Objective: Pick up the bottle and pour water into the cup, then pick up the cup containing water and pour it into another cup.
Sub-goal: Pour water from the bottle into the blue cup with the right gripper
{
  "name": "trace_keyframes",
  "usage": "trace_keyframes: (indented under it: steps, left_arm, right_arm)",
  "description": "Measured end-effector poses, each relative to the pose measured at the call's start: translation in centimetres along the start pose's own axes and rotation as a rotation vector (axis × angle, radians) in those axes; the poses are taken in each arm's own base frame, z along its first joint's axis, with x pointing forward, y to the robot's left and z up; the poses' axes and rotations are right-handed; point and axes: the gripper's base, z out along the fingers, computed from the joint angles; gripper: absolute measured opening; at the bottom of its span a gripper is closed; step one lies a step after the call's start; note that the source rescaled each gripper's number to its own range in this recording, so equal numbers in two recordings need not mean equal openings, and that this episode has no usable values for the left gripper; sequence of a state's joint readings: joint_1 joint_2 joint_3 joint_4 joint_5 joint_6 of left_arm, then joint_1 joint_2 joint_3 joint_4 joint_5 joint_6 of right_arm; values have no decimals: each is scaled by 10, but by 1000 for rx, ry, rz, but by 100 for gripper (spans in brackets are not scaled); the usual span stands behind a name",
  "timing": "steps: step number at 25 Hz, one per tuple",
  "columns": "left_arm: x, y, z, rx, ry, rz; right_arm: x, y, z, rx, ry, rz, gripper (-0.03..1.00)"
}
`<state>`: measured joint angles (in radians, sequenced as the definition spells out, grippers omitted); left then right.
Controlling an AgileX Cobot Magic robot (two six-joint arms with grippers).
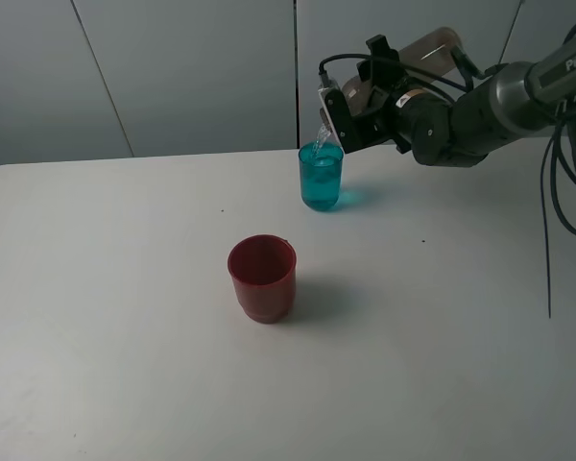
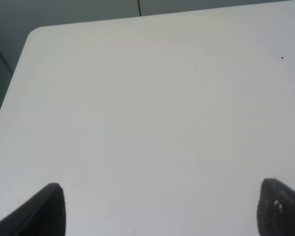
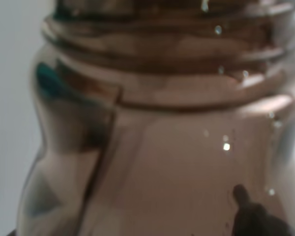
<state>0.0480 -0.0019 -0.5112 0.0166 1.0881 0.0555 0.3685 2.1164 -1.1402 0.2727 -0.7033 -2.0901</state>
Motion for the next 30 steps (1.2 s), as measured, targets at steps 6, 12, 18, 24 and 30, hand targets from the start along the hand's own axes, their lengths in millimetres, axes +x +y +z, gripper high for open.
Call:
trace_keyframes:
  steps: [6,12,18,24,30]
  left_arm:
    - [0,0,0,0,0,0]
    - [0,0,0,0,0,0]
    - [0,0,0,0,0,0]
    - [0,0,0,0,0,0]
    - [0,0,0,0,0,0]
  right_arm:
    - [0,0,0,2,0,-2,0]
    - [0,0,0,3,-2,-4,0]
    - [-1,-1,0,8,-11,-16,0]
    - [-1,-1,0,11,-15,-21,0]
    - [-1,-1,0,11,-15,-17,0]
